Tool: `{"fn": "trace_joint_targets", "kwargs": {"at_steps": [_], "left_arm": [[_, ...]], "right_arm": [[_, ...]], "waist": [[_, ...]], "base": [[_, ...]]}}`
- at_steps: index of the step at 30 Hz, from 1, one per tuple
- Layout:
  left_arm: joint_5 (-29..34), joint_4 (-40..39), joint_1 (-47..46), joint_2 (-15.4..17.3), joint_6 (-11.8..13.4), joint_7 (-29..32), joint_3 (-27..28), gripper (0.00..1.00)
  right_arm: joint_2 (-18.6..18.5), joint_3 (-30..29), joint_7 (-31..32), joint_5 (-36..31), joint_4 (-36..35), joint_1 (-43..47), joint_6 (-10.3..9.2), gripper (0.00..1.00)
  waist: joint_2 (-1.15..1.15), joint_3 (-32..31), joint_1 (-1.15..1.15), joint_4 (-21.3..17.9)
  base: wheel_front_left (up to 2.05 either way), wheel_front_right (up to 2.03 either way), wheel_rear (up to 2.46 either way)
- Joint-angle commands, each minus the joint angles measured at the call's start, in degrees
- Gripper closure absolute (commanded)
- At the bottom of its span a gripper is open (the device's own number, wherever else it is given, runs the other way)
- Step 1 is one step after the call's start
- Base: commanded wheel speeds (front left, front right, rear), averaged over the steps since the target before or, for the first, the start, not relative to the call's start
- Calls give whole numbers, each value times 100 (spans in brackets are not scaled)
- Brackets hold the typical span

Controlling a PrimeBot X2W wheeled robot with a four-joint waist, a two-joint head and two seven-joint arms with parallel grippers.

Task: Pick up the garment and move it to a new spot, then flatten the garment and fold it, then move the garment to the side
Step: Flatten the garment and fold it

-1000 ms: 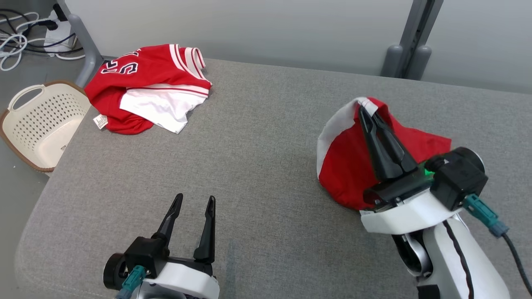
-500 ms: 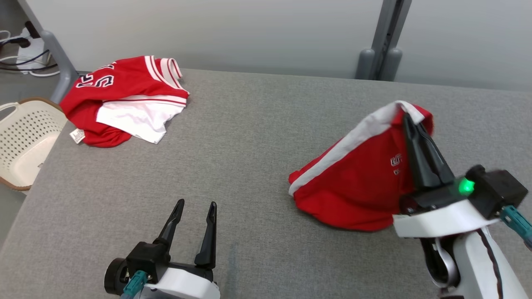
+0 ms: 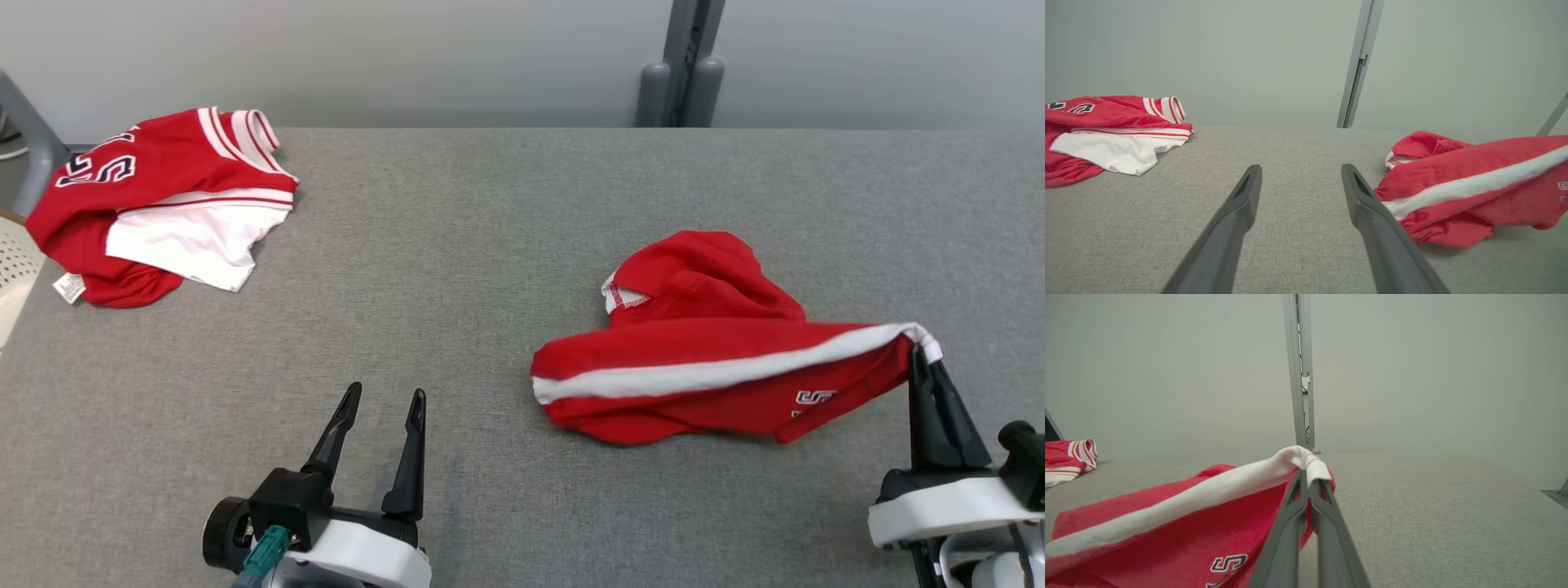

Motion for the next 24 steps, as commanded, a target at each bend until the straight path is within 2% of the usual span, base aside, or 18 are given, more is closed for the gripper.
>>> {"fn": "trace_joint_targets", "kwargs": {"at_steps": [1, 12, 13, 15, 16, 17, 18, 24], "left_arm": [[36, 15, -113, 21, -22, -11, 34, 0], [98, 64, -219, 23, -101, -11, 99, 0], [104, 70, -228, 22, -105, -11, 102, 0], [111, 76, -247, 22, -114, -11, 112, 0], [115, 78, -254, 22, -115, -11, 118, 0], [117, 81, -259, 21, -115, -11, 125, 0], [119, 81, -261, 21, -115, -11, 134, 0], [123, 103, -267, 22, -144, -11, 198, 0]], "right_arm": [[-34, -54, -3, -79, 207, -39, 1, 100], [-175, -288, -3, -268, 1228, -403, 1, 100], [-186, -283, -2, -282, 1300, -434, 1, 89], [-196, -275, -3, -299, 1386, -476, 1, 54], [-200, -269, -3, -301, 1431, -481, 1, 22], [-209, -253, -2, -297, 1471, -485, 1, 5], [-223, -247, -3, -281, 1495, -489, 1, 0], [-328, -224, -3, -214, 1580, -406, 1, 0]], "waist": [[0, 75, 0, -84], [0, 239, 0, -165], [0, 251, 0, -167], [0, 270, 0, -172], [0, 277, 0, -178], [0, 284, 0, -186], [0, 290, 0, -196], [0, 298, 0, -283]], "base": [[0, 0, 0], [0, 0, 0], [0, 0, 0], [0, 0, 0], [0, 0, 0], [0, 0, 0], [0, 0, 0], [0, 0, 0]]}}
